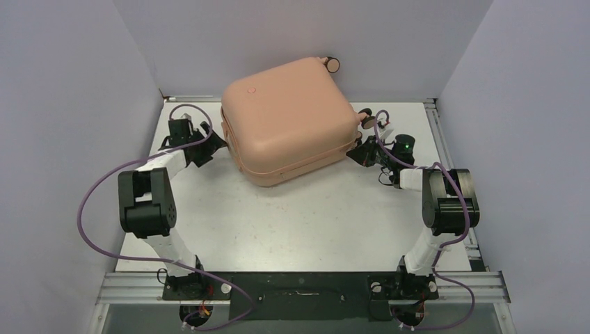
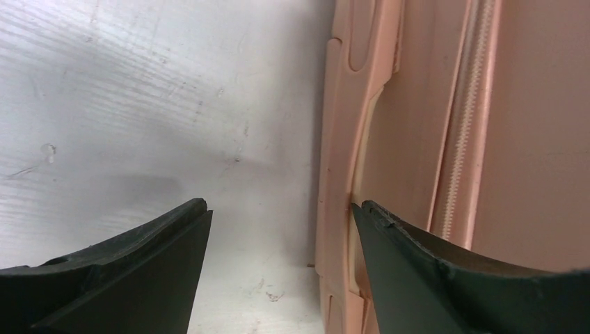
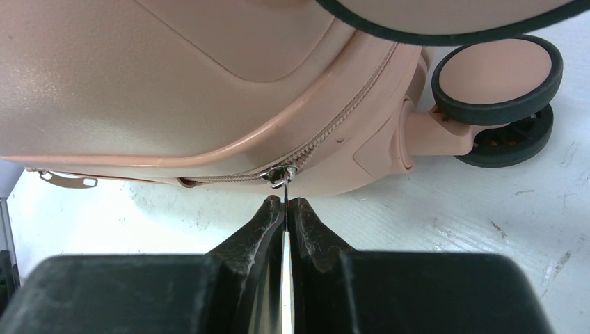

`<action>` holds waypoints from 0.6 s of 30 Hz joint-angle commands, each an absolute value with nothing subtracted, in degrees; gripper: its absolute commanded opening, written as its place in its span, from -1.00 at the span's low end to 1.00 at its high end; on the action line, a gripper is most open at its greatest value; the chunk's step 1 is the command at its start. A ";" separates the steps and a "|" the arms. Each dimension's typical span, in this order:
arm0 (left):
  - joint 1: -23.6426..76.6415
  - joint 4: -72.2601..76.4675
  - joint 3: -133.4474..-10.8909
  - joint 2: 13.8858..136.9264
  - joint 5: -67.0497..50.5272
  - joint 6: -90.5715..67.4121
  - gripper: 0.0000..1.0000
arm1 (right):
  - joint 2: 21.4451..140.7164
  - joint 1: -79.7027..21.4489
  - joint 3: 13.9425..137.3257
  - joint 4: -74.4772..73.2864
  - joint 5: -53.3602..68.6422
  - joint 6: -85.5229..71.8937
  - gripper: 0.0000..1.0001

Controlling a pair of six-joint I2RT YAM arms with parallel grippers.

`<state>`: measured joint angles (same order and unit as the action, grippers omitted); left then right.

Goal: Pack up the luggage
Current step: Zip the luggage at the center of the board.

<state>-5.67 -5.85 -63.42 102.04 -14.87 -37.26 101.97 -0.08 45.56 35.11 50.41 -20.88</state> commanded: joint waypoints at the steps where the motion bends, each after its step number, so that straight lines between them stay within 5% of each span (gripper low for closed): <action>1: -5.11 -0.86 -64.30 101.90 -16.88 -39.29 0.54 | 100.90 1.53 45.62 40.27 49.61 -21.00 -0.90; 13: -0.74 -3.21 -69.15 107.01 -8.86 -36.92 0.17 | 100.83 1.58 45.69 40.60 49.90 -21.46 -0.89; 16: -0.44 -3.93 -70.30 107.76 -6.46 -36.56 -0.16 | 100.73 1.65 45.62 40.78 49.99 -21.78 -0.90; 18: -0.51 -4.40 -71.59 108.68 -5.62 -36.27 -0.64 | 100.95 1.81 45.77 40.94 50.08 -21.87 -0.90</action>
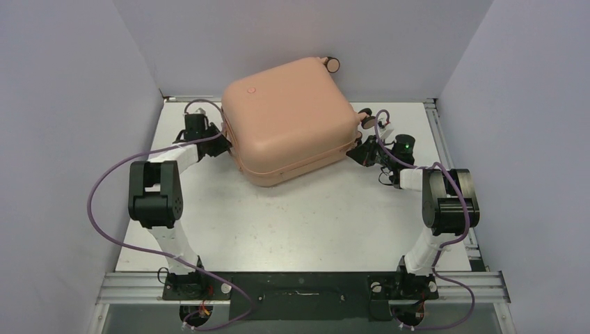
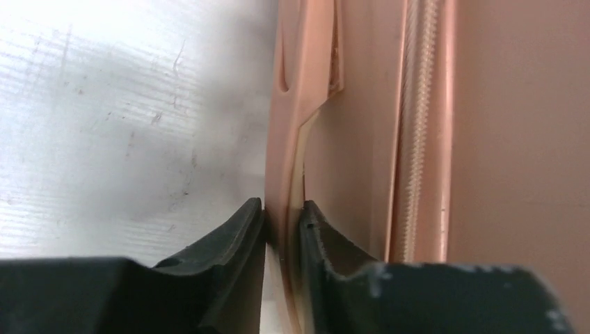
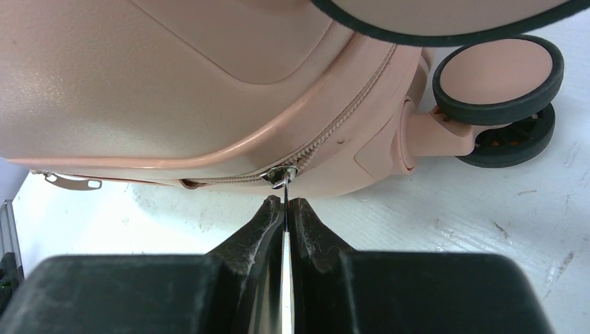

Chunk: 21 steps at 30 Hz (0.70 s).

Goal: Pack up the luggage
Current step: Zip the luggage at the center of the board.

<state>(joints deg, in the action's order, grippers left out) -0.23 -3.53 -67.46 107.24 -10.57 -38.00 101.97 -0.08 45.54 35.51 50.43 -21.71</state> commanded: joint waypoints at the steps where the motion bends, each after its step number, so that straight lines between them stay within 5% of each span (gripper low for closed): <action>1: -0.46 -5.19 -72.56 109.29 -5.39 -36.30 -0.90 | 101.23 2.10 45.91 41.09 50.17 -21.94 -0.90; 21: -2.81 -14.60 -83.29 114.39 -2.25 -31.30 -1.00 | 112.12 8.02 55.37 52.31 53.84 -22.17 -0.90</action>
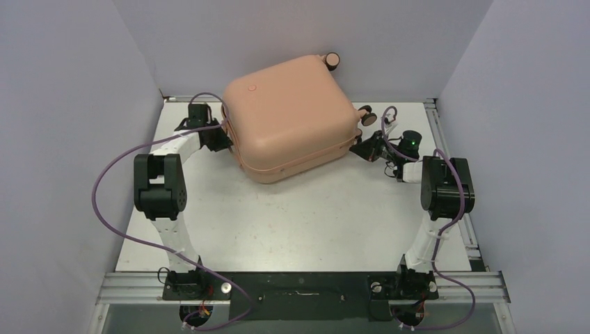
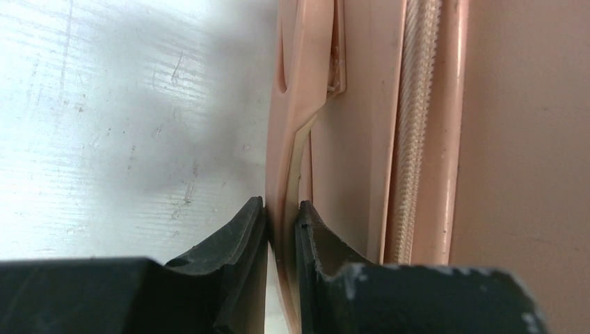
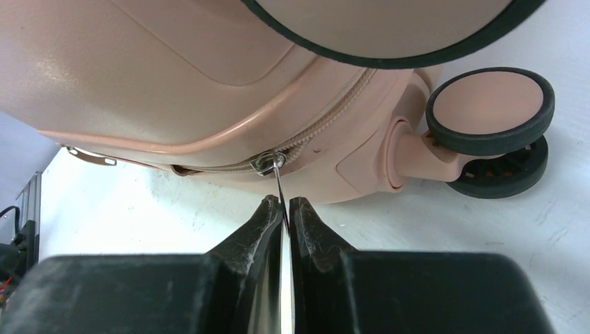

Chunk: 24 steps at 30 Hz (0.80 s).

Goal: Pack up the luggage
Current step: Zip the luggage at the center of the board.

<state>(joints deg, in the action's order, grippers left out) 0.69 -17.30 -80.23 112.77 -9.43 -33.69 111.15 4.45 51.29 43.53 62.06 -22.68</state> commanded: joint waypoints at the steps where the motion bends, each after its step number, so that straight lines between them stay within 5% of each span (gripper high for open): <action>1: -2.81 -15.03 -83.66 114.62 -1.83 -30.81 -1.00 | 111.94 8.12 55.30 52.62 52.96 -21.59 -0.90; 11: -4.02 -16.63 -85.17 115.27 -1.69 -26.51 -1.00 | 110.84 10.81 51.90 54.56 46.21 -21.41 -0.90; 24: -4.50 -18.19 -85.12 114.30 -8.15 -17.47 -1.00 | 119.69 9.89 68.64 41.86 38.93 -20.32 -0.90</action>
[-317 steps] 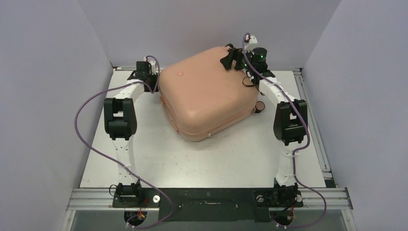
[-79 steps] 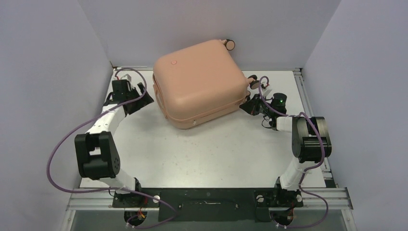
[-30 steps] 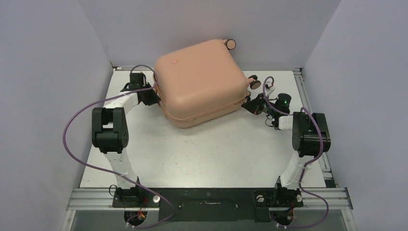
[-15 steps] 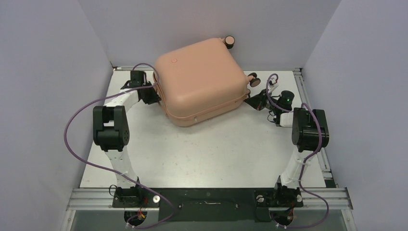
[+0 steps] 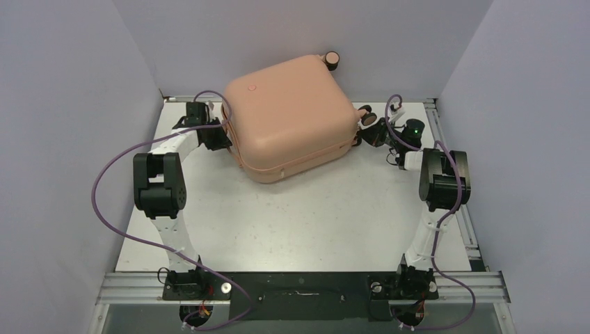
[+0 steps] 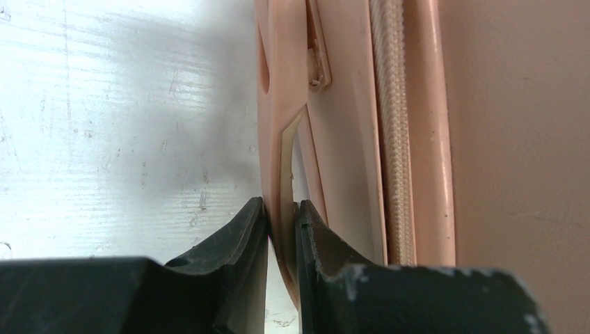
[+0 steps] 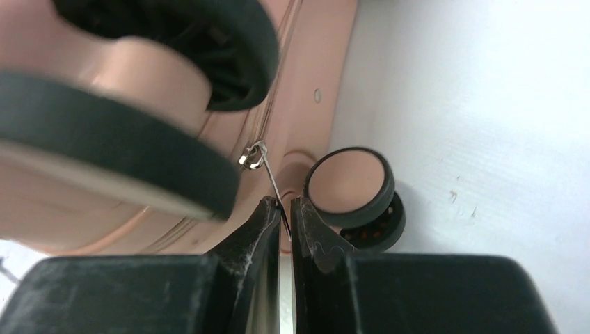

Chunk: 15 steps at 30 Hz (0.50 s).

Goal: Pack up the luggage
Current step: Zip the luggage at the center of the board.

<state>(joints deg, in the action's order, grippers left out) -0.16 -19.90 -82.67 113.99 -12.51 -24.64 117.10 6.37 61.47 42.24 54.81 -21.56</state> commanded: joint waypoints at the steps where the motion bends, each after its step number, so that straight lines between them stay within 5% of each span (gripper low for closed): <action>1: -4.52 -18.21 -85.24 114.30 -8.96 -16.84 -1.00 | 120.78 9.77 70.52 40.59 39.07 -20.88 -0.90; 15: -4.10 -20.96 -86.84 115.20 -18.00 -5.92 -1.00 | 133.52 2.97 93.66 31.49 48.82 -18.41 -0.90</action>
<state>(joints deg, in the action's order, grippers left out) -1.10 -20.51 -83.72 114.80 -18.06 -15.33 132.53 2.92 89.84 28.03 57.06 -20.12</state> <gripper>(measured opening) 0.176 0.092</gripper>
